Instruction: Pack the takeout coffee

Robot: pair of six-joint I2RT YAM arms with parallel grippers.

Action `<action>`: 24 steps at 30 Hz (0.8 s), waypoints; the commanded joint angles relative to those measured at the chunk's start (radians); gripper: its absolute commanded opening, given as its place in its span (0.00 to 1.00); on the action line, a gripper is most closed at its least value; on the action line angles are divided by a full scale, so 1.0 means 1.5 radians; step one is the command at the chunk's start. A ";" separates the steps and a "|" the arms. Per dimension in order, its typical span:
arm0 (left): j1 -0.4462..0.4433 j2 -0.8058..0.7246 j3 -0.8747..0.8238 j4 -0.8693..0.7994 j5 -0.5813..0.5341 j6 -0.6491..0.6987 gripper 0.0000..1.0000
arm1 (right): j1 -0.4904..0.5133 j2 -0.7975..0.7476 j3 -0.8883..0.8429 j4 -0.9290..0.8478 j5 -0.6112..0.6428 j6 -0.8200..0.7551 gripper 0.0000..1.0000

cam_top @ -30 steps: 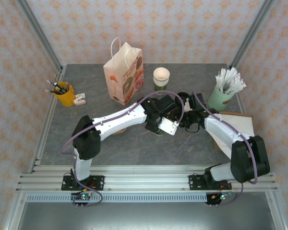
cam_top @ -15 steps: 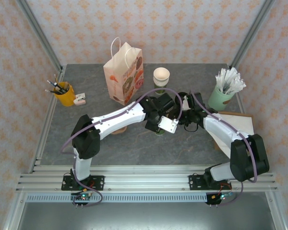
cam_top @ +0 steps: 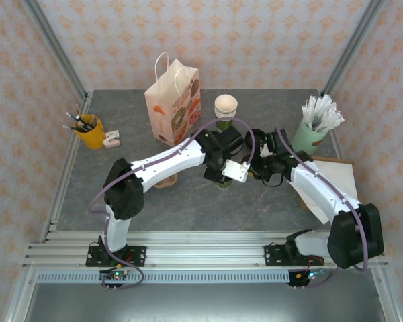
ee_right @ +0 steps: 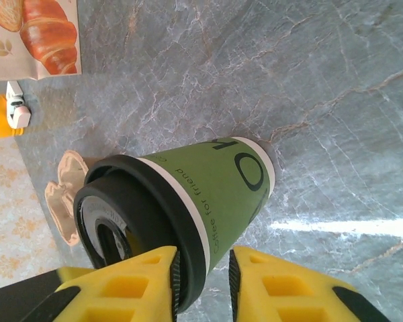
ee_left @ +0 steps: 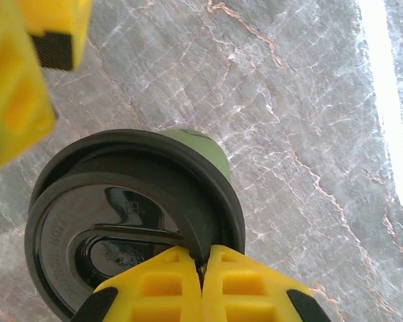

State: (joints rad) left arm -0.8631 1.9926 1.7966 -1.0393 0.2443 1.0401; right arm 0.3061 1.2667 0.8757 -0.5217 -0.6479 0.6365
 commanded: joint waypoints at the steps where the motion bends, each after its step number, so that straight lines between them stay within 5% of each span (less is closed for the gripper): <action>1: -0.001 0.073 -0.030 -0.115 0.022 -0.002 0.00 | -0.002 -0.029 -0.010 -0.045 -0.015 0.027 0.28; 7: 0.000 0.074 -0.036 -0.106 0.021 0.010 0.00 | -0.001 -0.045 -0.069 0.037 -0.099 0.072 0.30; 24: 0.003 0.097 -0.016 -0.093 0.045 0.017 0.00 | 0.003 0.028 -0.119 0.128 -0.126 0.105 0.29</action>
State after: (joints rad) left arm -0.8574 2.0155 1.8328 -1.0805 0.2619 1.0565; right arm 0.3008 1.2739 0.7399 -0.3542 -0.8391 0.7856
